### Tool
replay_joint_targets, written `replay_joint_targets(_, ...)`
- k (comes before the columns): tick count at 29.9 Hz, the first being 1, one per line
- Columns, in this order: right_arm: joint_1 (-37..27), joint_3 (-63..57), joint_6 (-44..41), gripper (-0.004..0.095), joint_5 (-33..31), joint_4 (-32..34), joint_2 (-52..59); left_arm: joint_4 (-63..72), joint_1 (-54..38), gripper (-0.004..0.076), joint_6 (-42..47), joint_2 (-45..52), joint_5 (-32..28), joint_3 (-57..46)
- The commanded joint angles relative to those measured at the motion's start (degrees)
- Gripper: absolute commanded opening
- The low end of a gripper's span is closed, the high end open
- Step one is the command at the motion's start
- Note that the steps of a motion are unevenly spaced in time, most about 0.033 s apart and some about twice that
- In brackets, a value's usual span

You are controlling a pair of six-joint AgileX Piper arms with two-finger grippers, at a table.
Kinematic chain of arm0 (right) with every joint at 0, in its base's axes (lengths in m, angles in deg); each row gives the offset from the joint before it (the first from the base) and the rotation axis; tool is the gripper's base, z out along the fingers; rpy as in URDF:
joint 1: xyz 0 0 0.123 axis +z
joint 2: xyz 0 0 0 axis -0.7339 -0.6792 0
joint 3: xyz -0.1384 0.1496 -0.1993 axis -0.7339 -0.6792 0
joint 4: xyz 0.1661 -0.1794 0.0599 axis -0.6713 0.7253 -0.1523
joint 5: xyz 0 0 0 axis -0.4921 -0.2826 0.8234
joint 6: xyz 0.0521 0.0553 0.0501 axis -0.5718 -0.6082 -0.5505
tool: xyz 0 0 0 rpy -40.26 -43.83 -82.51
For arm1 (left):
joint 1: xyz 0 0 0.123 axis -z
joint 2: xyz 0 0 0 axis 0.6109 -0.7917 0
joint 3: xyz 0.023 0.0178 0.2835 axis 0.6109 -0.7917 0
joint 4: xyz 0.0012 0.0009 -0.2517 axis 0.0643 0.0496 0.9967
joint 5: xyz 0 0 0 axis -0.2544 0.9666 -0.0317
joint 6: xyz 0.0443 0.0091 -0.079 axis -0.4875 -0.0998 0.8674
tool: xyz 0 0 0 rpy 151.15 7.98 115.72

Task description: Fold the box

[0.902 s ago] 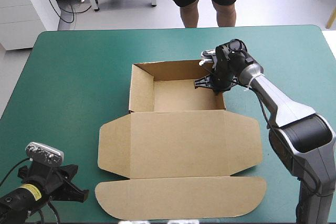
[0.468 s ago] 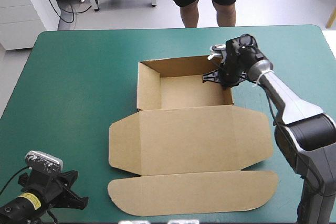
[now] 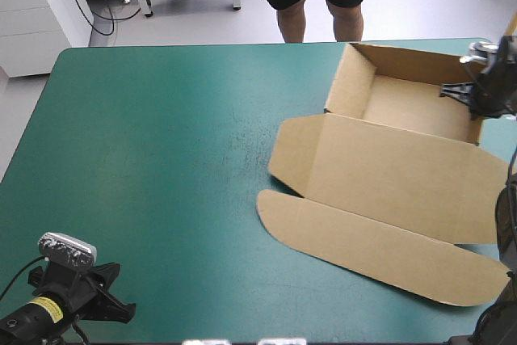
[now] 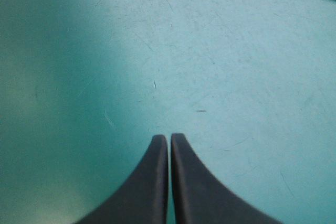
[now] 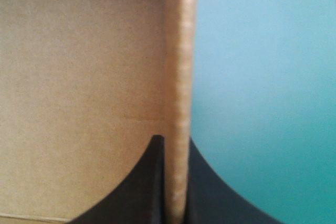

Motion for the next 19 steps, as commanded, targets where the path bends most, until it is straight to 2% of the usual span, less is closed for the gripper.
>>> replay_joint_targets(1,-7.92,1.96,1.19,-0.0021,0.98,0.14,3.68,0.57,0.27,-0.0008,-0.02,-0.37,-3.24,1.55)
replay_joint_targets(7,-16.56,1.96,1.19,-0.0021,0.98,0.14,3.68,0.57,0.27,-0.0008,-0.02,-0.37,-3.24,1.55)
replay_joint_targets(12,-18.0,1.96,-1.17,0.0009,0.98,1.32,3.68,0.57,0.27,-0.0008,-0.02,-0.37,-3.24,1.55)
replay_joint_targets(14,-18.0,1.96,-1.37,0.0076,0.98,1.56,3.68,0.57,0.27,-0.0008,-0.02,-0.37,-3.24,1.55)
replay_joint_targets(19,-18.0,1.96,-1.37,0.0352,0.98,1.43,3.68,0.57,0.27,-0.0008,-0.02,-0.37,-3.24,1.55)
